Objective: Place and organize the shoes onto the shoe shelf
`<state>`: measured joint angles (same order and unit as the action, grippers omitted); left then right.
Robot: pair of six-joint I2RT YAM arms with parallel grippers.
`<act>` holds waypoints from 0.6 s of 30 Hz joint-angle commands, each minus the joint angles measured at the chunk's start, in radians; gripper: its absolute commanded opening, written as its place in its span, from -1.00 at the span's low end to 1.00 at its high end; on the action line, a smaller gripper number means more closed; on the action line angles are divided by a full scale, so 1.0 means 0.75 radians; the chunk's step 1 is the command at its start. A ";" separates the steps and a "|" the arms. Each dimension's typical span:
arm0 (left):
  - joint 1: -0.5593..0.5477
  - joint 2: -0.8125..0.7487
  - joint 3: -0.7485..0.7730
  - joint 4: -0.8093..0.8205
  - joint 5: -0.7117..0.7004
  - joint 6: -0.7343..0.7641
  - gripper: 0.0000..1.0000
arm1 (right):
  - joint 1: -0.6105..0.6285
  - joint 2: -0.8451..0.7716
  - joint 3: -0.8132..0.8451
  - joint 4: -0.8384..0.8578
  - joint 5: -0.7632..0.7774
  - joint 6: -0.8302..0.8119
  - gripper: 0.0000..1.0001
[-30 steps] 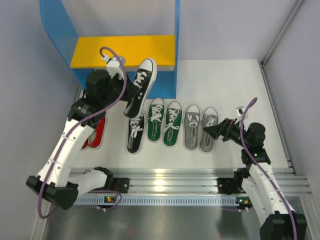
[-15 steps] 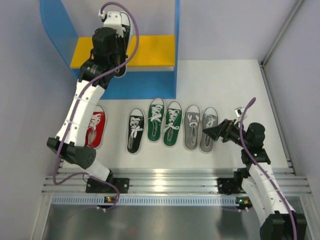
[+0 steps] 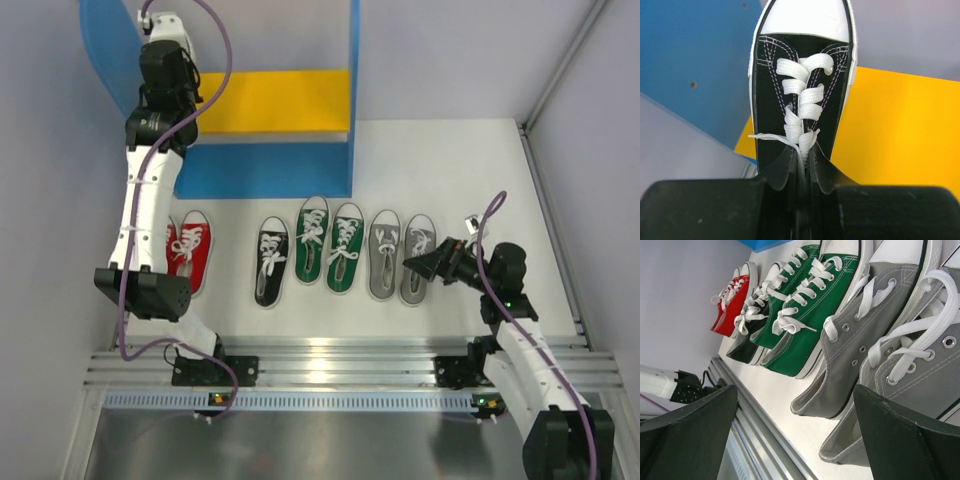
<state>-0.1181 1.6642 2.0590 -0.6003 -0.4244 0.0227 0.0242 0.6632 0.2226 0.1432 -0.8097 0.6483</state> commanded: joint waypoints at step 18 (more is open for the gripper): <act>0.229 0.115 0.085 0.170 0.302 -0.157 -1.00 | 0.013 0.120 -0.019 0.187 -0.045 0.036 0.99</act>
<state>0.0322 1.7599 2.0594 -0.5999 -0.2501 -0.0769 0.0242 0.7471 0.2218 0.2104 -0.8185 0.6708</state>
